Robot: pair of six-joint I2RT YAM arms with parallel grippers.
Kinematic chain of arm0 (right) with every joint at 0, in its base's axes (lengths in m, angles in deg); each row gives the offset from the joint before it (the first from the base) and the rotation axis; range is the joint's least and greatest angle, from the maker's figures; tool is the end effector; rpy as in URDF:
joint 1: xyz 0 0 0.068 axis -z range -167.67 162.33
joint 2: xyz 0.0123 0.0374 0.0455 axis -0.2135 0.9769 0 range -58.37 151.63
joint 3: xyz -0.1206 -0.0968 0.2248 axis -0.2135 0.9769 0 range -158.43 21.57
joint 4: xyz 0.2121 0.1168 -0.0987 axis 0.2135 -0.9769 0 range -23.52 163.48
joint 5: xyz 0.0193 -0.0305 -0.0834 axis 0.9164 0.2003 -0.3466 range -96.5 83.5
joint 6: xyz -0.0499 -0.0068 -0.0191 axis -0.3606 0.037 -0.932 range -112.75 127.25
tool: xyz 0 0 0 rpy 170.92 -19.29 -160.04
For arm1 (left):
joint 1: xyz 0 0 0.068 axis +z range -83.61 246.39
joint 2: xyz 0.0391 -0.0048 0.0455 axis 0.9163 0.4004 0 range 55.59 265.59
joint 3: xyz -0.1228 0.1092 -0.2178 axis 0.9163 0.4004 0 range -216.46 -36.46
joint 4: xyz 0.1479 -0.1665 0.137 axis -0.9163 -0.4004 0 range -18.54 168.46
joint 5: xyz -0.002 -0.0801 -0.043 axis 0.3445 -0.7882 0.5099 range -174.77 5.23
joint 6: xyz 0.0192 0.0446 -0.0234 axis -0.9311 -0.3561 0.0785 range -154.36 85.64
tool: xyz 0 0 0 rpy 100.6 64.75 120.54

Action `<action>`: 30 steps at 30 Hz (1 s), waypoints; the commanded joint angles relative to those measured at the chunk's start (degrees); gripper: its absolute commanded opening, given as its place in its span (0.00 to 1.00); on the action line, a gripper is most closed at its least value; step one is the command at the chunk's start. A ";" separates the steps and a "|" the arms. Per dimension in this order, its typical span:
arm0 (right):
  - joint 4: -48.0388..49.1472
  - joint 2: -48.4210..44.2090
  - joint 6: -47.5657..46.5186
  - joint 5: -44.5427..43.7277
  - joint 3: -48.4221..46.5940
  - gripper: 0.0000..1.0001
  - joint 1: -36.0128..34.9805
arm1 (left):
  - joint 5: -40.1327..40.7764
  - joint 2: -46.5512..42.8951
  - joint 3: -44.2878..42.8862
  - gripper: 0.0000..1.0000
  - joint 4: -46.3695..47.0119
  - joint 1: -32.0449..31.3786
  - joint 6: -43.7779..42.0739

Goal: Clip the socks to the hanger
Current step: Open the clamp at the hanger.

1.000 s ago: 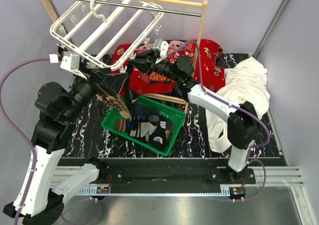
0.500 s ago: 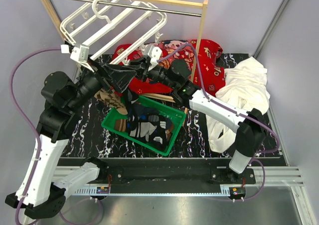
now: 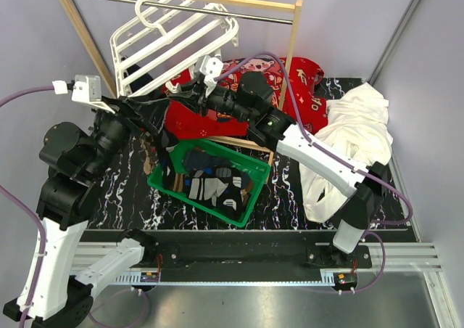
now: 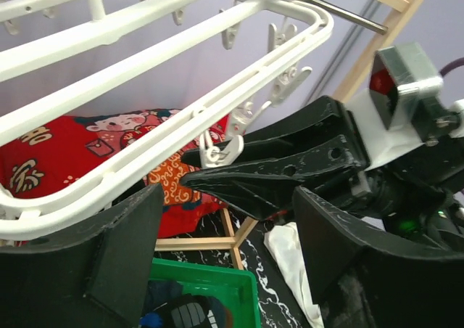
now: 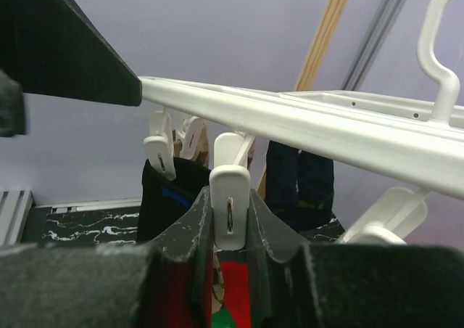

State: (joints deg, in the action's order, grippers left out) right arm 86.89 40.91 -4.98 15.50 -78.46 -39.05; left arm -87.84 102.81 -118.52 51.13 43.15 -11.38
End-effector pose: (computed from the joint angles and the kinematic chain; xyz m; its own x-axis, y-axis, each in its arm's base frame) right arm 0.2458 0.3290 0.4635 0.3507 0.1244 -0.9282 -0.8972 0.3289 -0.2949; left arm 0.1060 -0.0475 0.5109 -0.0626 -0.3976 -0.9154 0.4546 0.8052 -0.3808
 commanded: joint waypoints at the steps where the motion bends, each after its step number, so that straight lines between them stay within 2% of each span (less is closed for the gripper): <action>1: -5.75 0.47 -0.25 1.47 -6.75 0.10 -0.92 | 4.13 1.47 -0.91 0.71 2.28 0.04 -1.98; 4: -7.25 0.91 -0.34 0.85 -7.81 0.10 -1.10 | 3.33 2.35 -0.38 0.65 4.38 0.04 -2.24; 12: -8.57 1.79 -0.60 -0.38 -9.22 0.10 -1.45 | -0.27 3.31 0.32 0.63 9.31 0.04 -1.19; 30: -10.25 1.79 -2.10 -0.11 -10.80 0.10 -2.59 | 2.89 6.74 0.06 0.54 7.30 0.04 1.36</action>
State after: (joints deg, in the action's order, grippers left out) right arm 74.60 43.06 -6.29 14.54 -85.89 -40.18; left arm -86.94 108.67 -118.07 57.38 43.08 -10.57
